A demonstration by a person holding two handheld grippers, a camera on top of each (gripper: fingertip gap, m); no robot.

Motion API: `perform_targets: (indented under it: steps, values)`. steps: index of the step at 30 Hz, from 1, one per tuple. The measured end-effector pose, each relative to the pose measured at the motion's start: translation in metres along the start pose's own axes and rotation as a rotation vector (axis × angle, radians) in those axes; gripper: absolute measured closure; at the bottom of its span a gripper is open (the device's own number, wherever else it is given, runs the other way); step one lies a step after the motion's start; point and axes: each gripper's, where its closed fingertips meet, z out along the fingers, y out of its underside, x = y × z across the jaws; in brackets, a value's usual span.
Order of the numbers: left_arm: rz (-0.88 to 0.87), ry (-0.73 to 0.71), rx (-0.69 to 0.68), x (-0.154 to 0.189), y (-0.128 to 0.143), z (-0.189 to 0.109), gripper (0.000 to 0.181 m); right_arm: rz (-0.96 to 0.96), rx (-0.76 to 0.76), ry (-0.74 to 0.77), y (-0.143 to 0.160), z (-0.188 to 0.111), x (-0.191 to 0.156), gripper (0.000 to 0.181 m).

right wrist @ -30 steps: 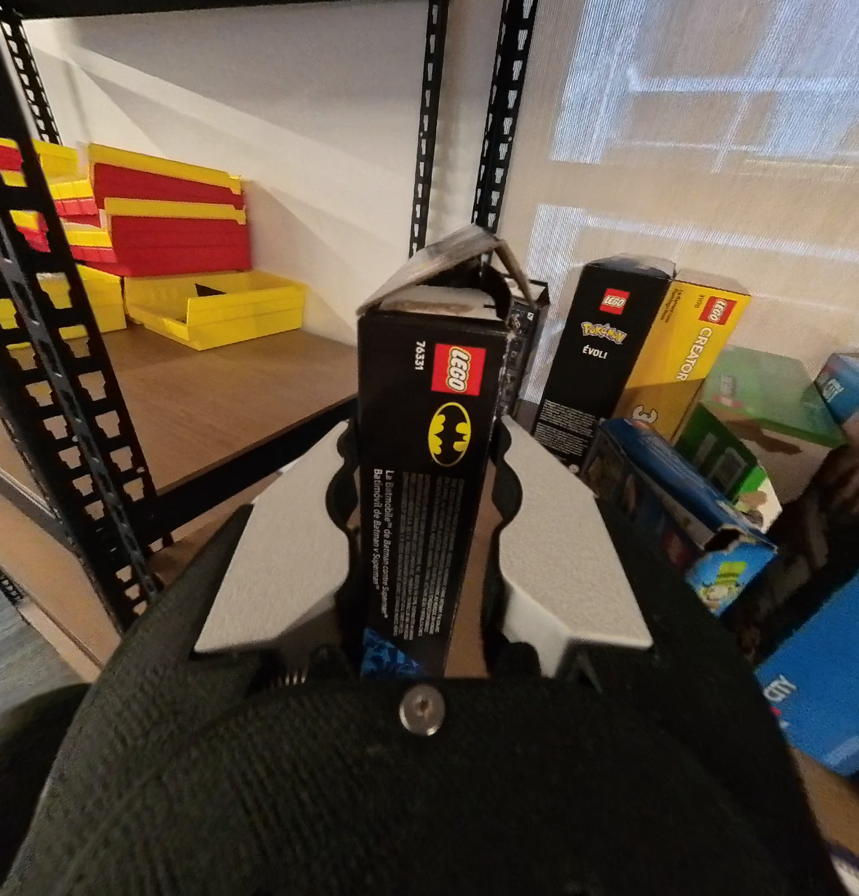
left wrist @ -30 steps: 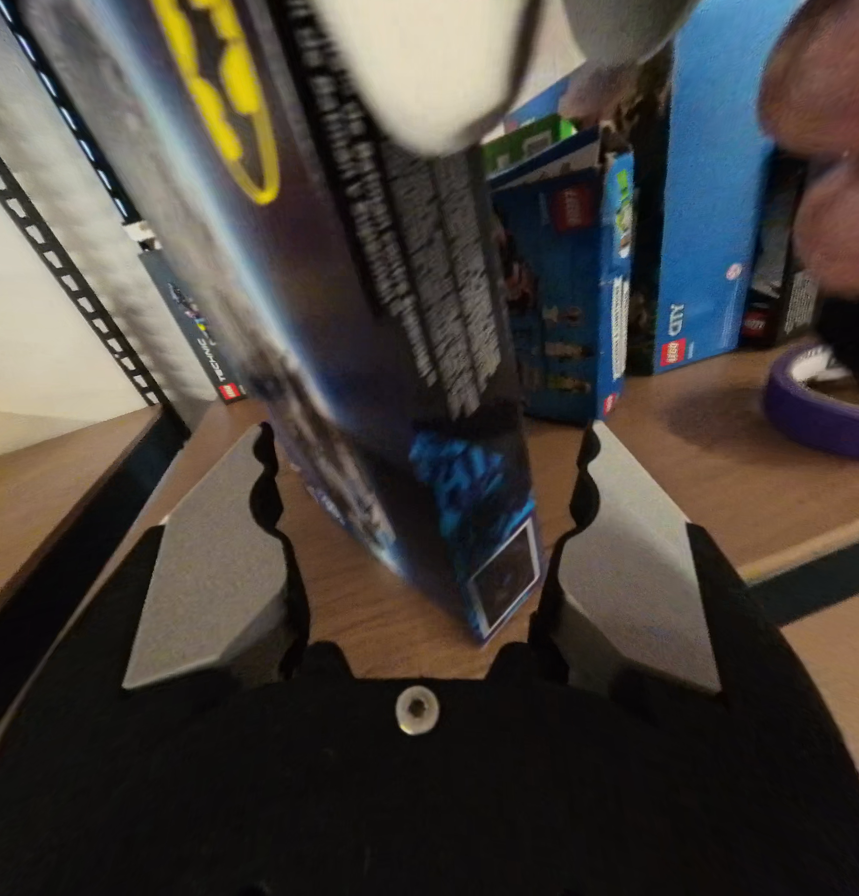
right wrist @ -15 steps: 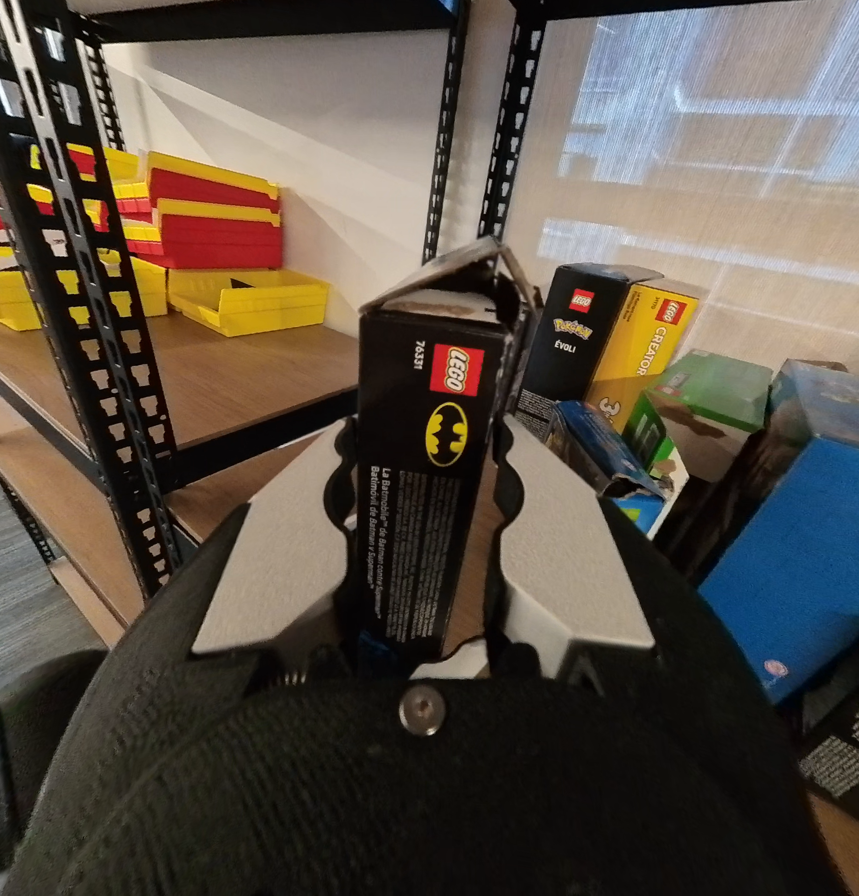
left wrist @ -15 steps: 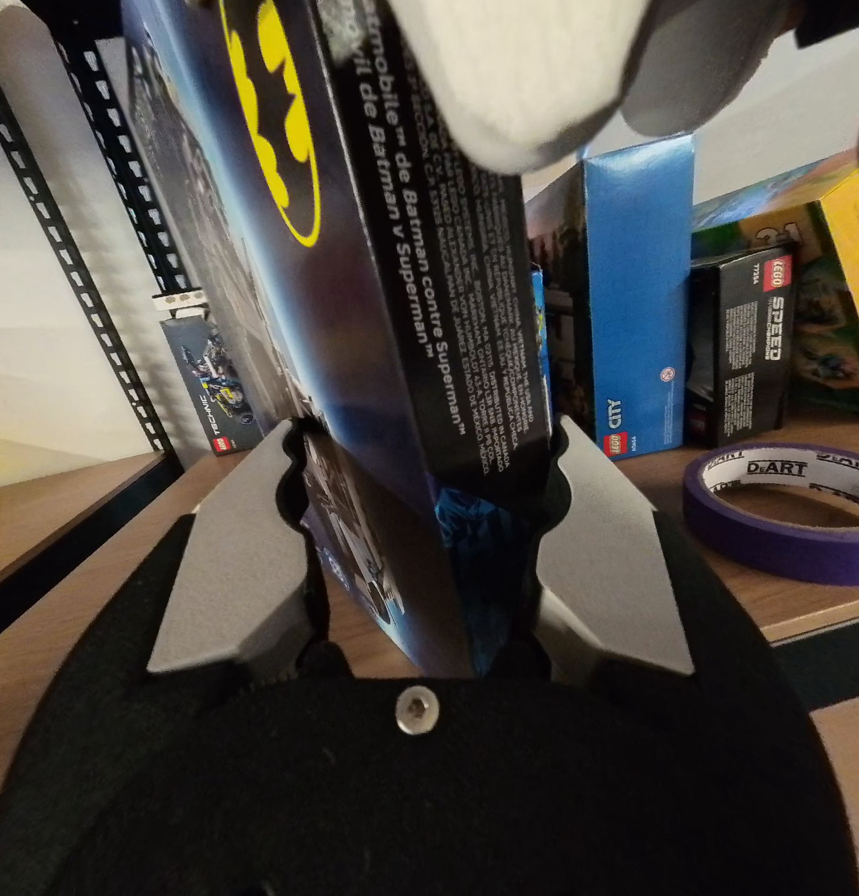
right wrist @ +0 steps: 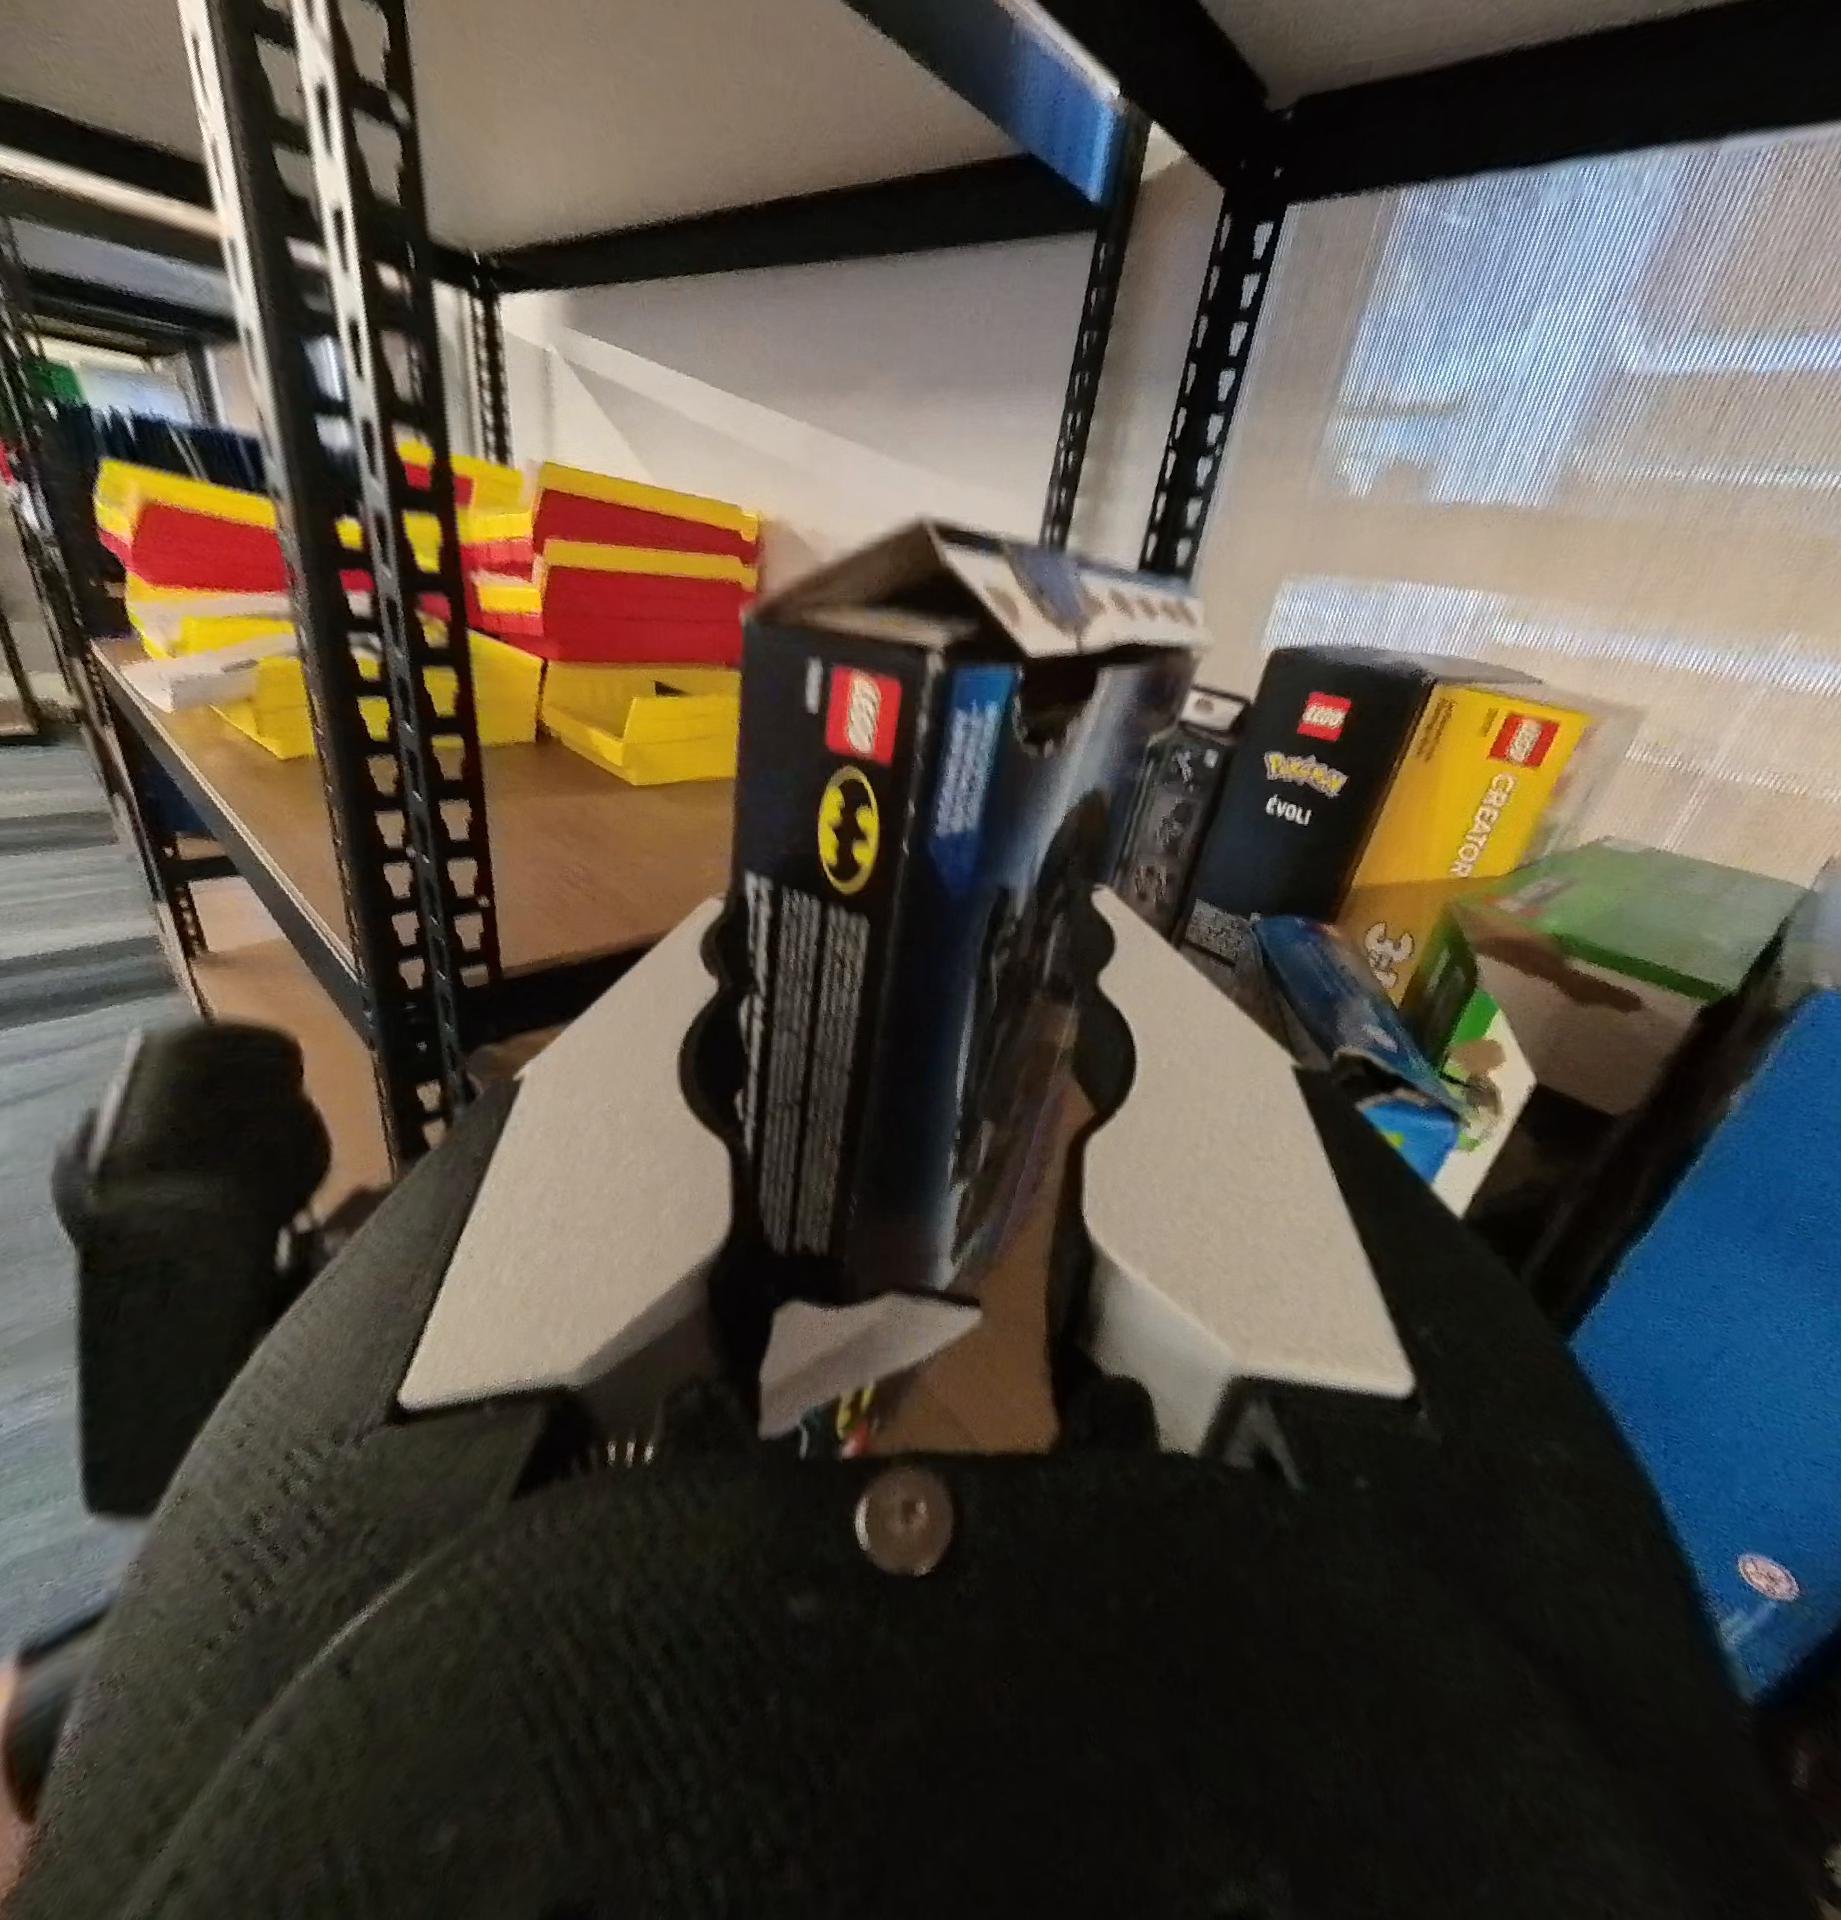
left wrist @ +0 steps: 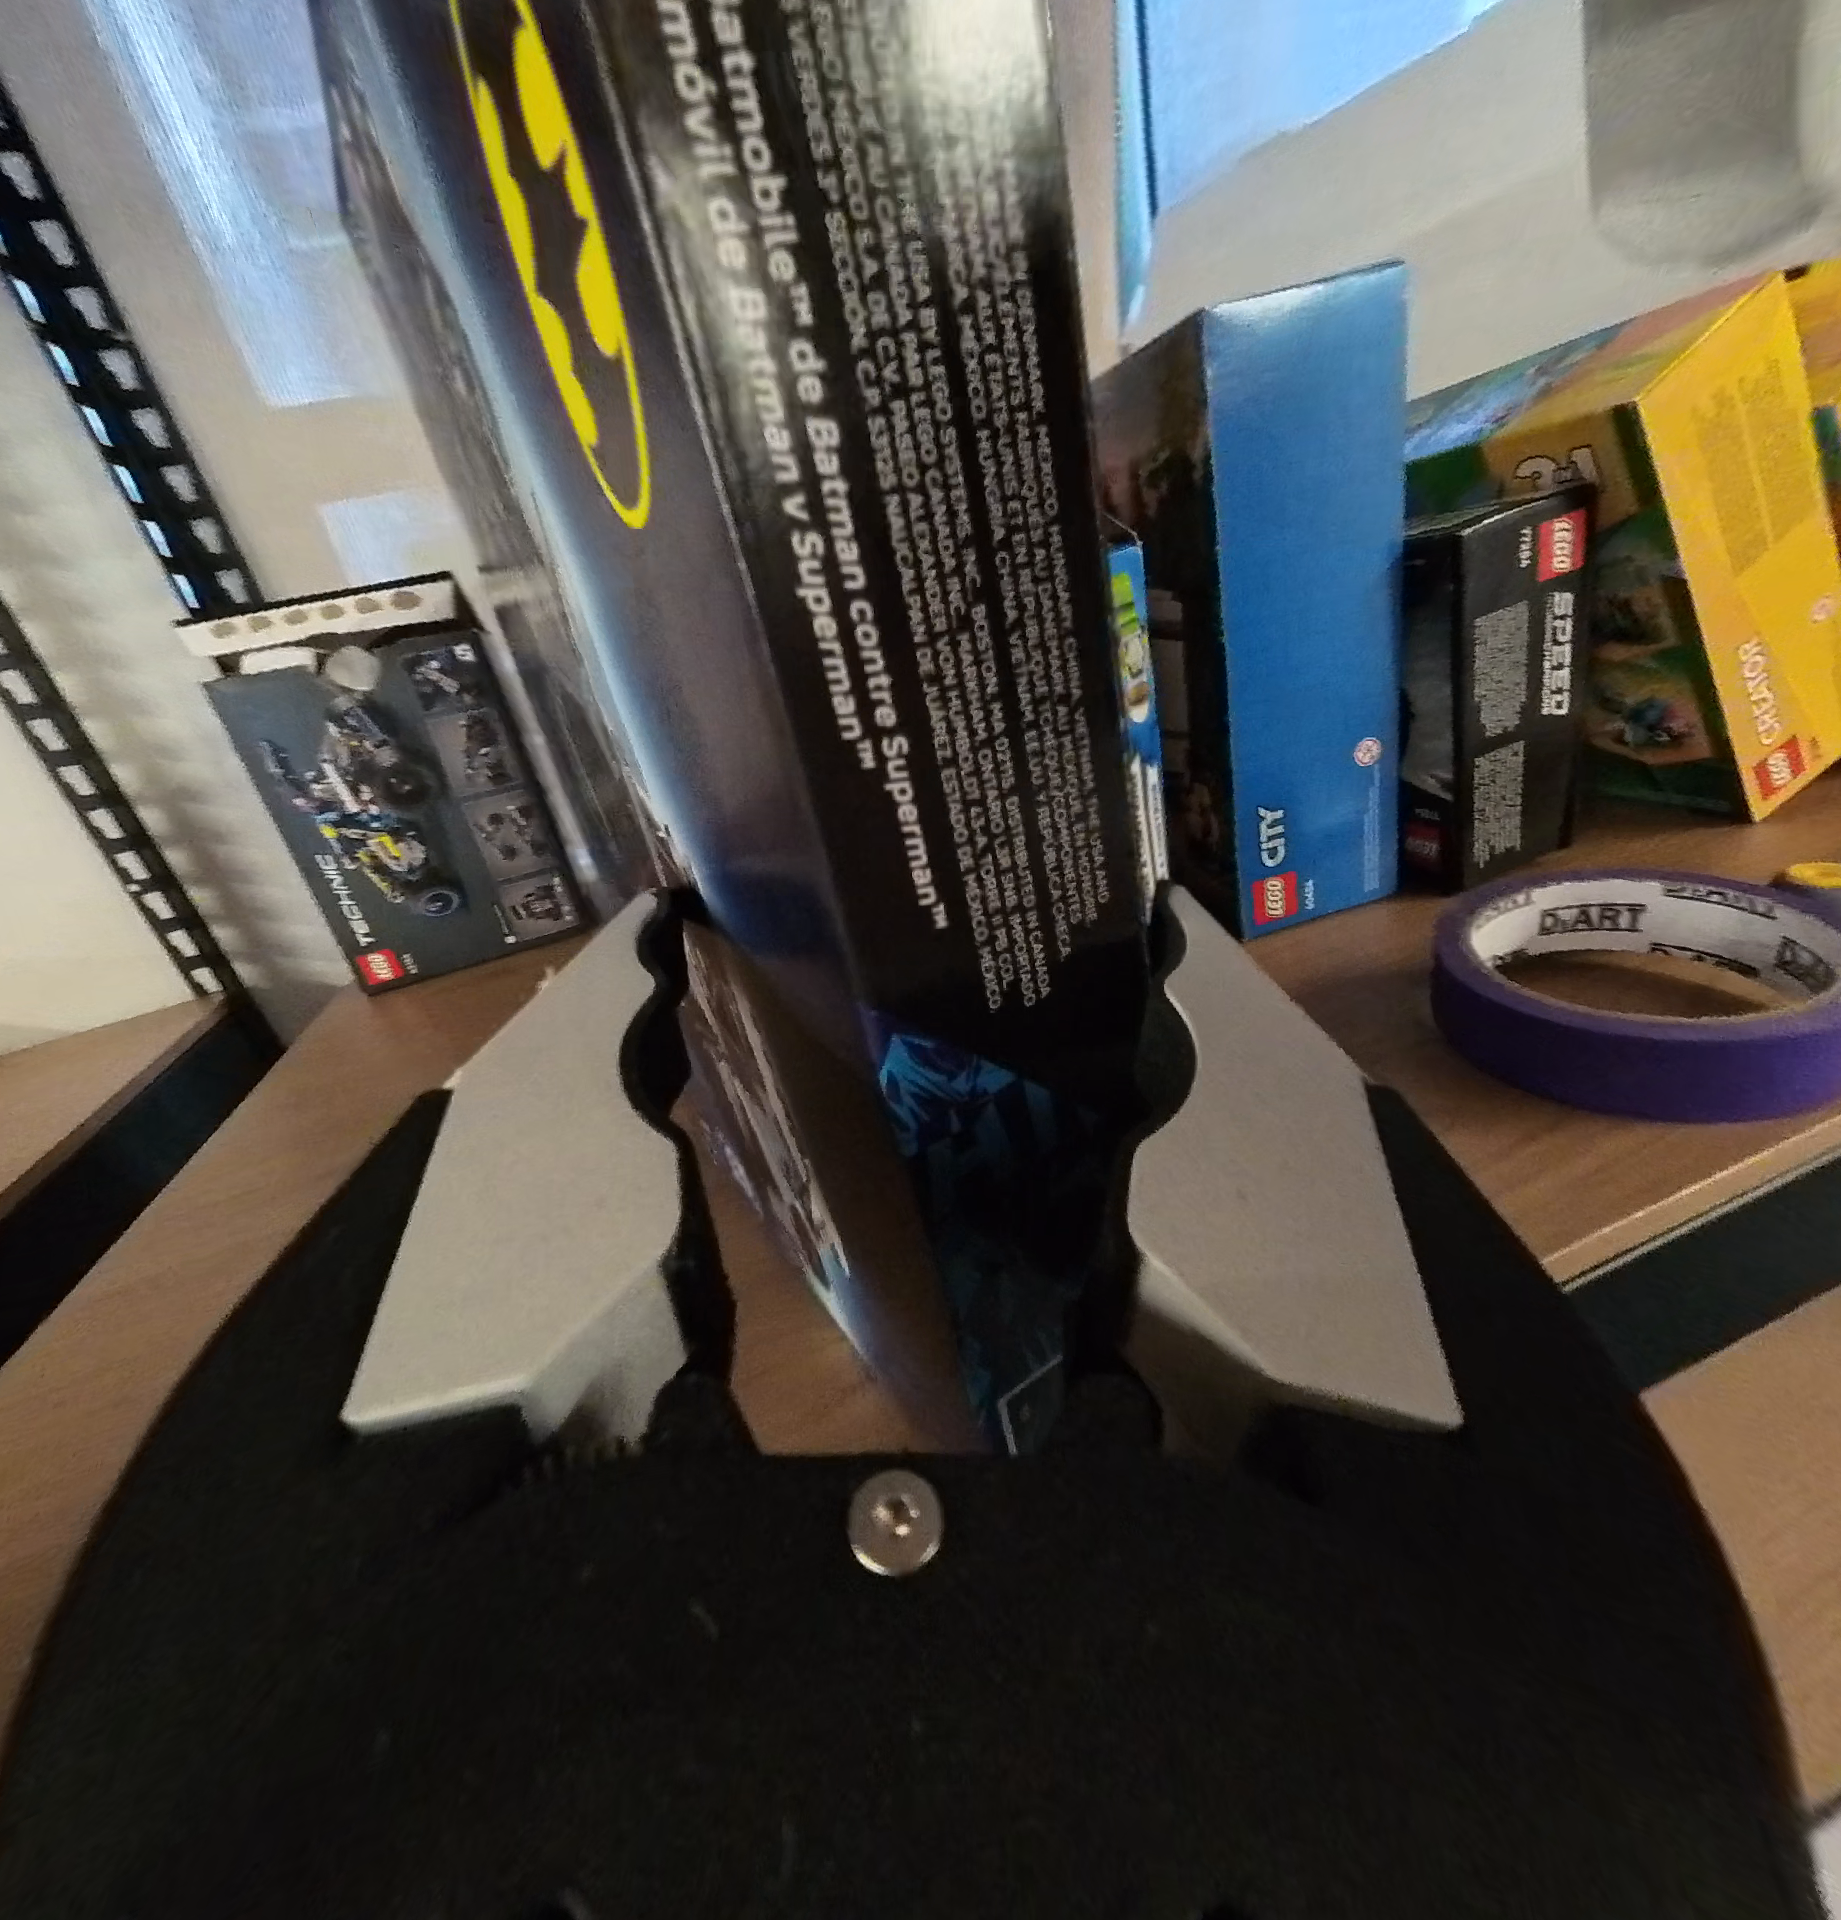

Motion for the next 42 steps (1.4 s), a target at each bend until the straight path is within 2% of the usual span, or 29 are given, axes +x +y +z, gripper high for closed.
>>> perform_targets:
  steps: [4,14,22,32,42]
  values:
    - [-0.023,0.082,-0.005,-0.003,0.002,0.003,0.095,0.008,-0.074,-0.036,0.027,0.004,0.000,0.120]
    - [-0.049,0.163,-0.031,-0.008,0.004,-0.003,0.100,0.023,-0.085,-0.060,0.053,-0.001,0.004,0.120]
    - [-0.027,0.217,-0.086,-0.025,0.009,-0.015,0.108,0.092,-0.112,-0.071,0.074,-0.008,0.016,0.121]
    - [-0.052,0.298,-0.161,-0.067,0.020,-0.029,0.120,0.118,-0.107,-0.110,0.084,-0.026,0.026,0.124]
    - [-0.105,0.304,-0.198,-0.080,0.023,-0.029,0.121,0.155,-0.078,-0.117,0.091,-0.057,0.049,0.126]
